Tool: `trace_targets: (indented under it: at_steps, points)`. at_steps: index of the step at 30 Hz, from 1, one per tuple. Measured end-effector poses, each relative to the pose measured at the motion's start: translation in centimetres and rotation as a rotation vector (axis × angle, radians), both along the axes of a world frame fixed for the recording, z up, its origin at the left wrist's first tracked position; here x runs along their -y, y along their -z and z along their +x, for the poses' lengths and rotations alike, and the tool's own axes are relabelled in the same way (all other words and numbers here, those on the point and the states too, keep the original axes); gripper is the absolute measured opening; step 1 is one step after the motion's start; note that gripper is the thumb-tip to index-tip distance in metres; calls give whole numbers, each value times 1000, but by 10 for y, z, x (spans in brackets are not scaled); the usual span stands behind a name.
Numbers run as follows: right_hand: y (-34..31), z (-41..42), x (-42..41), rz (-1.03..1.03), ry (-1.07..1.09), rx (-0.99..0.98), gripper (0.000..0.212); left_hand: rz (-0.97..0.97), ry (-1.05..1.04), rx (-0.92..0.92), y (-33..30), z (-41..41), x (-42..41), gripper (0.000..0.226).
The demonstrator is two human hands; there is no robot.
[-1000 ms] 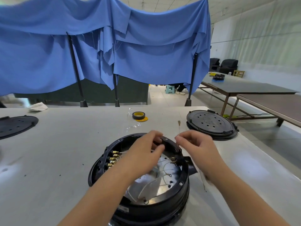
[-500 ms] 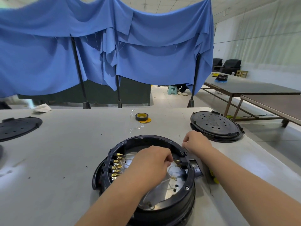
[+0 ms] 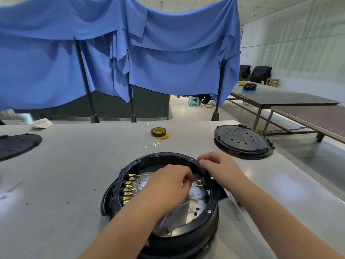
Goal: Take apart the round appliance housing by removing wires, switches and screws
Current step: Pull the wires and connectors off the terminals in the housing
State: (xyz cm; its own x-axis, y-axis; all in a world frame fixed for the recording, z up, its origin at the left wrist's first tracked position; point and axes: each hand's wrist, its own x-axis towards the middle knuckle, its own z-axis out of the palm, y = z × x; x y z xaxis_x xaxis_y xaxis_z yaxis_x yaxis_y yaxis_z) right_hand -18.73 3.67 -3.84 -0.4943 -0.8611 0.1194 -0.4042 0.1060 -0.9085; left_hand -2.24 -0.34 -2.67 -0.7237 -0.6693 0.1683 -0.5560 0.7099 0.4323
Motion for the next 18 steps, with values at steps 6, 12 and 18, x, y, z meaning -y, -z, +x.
trace_targets:
  at_steps: [6,12,18]
  points:
    - [18,14,-12,-75,-10,35,29,-7,24,9,-3,-7,1,19]
    - [24,14,-12,-173,-53,136,31,-14,102,132,-17,-21,3,17]
    - [26,12,-11,-177,-69,157,30,-81,114,206,-20,-25,3,18]
